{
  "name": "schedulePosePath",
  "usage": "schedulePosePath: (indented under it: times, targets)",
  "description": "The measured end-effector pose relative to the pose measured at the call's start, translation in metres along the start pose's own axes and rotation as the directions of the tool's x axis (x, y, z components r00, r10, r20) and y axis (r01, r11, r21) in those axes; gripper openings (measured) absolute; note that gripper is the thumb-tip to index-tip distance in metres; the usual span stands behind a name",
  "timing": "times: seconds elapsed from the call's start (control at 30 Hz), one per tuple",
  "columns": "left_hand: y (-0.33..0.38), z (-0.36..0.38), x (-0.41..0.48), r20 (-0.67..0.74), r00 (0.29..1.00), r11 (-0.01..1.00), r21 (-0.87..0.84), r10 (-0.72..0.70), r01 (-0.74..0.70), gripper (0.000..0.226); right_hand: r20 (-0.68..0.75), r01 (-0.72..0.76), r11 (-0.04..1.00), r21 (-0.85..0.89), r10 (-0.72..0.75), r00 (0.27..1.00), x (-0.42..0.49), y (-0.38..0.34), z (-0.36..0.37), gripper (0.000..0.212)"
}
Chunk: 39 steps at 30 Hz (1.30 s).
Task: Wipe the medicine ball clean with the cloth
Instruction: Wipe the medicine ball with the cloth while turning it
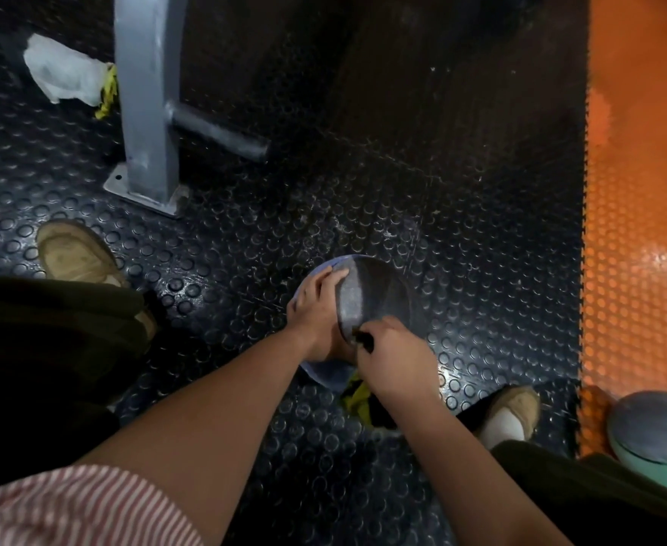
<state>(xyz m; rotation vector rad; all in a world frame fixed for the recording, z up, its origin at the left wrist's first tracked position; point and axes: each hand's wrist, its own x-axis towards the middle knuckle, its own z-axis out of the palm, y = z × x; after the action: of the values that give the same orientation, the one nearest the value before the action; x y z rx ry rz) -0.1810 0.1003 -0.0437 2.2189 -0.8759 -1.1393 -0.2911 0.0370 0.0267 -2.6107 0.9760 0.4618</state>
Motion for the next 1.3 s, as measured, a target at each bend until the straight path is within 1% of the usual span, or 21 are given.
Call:
schedulePosePath:
  times: [0.03, 0.1, 0.17, 0.23, 0.3, 0.33, 0.4, 0.5, 0.67, 0.8, 0.9, 1.0, 1.07, 1.2, 1.27, 1.3]
  targets:
    - [-0.001, 0.001, 0.0, -0.016, 1.0, 1.0, -0.016, -0.002, 0.002, 0.116, -0.035, 0.008, 1.0, 0.005, -0.007, 0.999, 0.008, -0.002, -0.002, 0.026]
    - [-0.001, 0.004, 0.0, -0.056, 0.998, 1.0, 0.007, -0.016, 0.017, 0.105, -0.085, -0.012, 1.0, -0.007, 0.012, 0.996, 0.034, -0.007, -0.009, 0.025]
    - [0.0, 0.004, 0.0, -0.063, 0.997, 0.998, 0.037, -0.046, 0.048, 0.103, -0.081, -0.052, 0.998, -0.039, 0.049, 0.996, 0.06, -0.011, -0.016, 0.026]
    - [-0.001, 0.003, 0.001, -0.078, 0.997, 1.0, 0.018, -0.013, 0.014, 0.101, -0.056, -0.065, 0.997, -0.033, 0.063, 0.996, 0.069, -0.01, -0.018, 0.028]
    - [-0.001, 0.002, 0.001, -0.075, 0.997, 0.999, -0.036, 0.032, -0.035, 0.098, -0.057, -0.035, 0.999, 0.013, 0.036, 0.998, 0.056, -0.004, -0.014, 0.029]
    - [-0.001, 0.001, 0.001, -0.063, 0.997, 0.998, -0.051, 0.033, -0.036, 0.1, -0.073, -0.014, 0.999, 0.036, 0.017, 0.997, 0.043, 0.001, -0.009, 0.03]
    - [0.001, 0.001, 0.003, -0.032, 0.999, 0.999, -0.029, 0.016, -0.017, 0.11, -0.109, -0.003, 0.995, 0.097, 0.013, 0.994, 0.013, 0.007, 0.003, 0.03]
    - [0.003, 0.001, 0.007, -0.011, 1.0, 0.999, 0.039, 0.016, -0.015, 0.12, -0.091, -0.015, 0.989, 0.15, 0.029, 0.995, -0.022, 0.01, 0.019, 0.028]
    - [0.006, -0.004, 0.006, 0.039, 0.999, 0.996, 0.087, 0.019, -0.022, 0.125, 0.04, -0.075, 0.981, 0.179, 0.069, 0.997, -0.011, 0.013, 0.009, 0.021]
    - [0.006, -0.009, 0.001, 0.075, 0.996, 0.981, 0.186, 0.044, -0.057, 0.137, -0.023, -0.181, 0.944, 0.278, 0.195, 0.981, -0.002, 0.029, -0.013, 0.024]
    - [-0.001, -0.006, -0.005, 0.097, 0.992, 0.954, 0.282, 0.081, -0.106, 0.138, -0.051, -0.208, 0.929, 0.305, 0.234, 0.971, 0.01, 0.044, -0.025, 0.024]
    - [-0.013, -0.006, -0.011, 0.127, 0.976, 0.915, 0.344, 0.175, -0.209, 0.136, -0.082, -0.209, 0.927, 0.312, 0.245, 0.966, 0.022, 0.051, -0.031, 0.022]
    - [-0.019, -0.01, -0.012, 0.175, 0.958, 0.871, 0.403, 0.228, -0.281, 0.135, -0.088, -0.202, 0.936, 0.29, 0.236, 0.968, 0.028, 0.051, -0.035, 0.025]
    - [-0.027, -0.024, -0.009, 0.278, 0.92, 0.766, 0.515, 0.275, -0.385, 0.134, -0.018, -0.173, 0.957, 0.235, 0.182, 0.983, 0.037, 0.046, -0.032, 0.028]
    - [-0.031, -0.031, -0.009, 0.296, 0.916, 0.728, 0.56, 0.271, -0.396, 0.136, 0.041, -0.167, 0.964, 0.208, 0.162, 0.986, 0.036, 0.043, -0.024, 0.028]
    - [-0.033, -0.034, -0.009, 0.291, 0.924, 0.729, 0.571, 0.25, -0.377, 0.137, 0.069, -0.174, 0.964, 0.202, 0.163, 0.984, 0.034, 0.041, -0.018, 0.029]
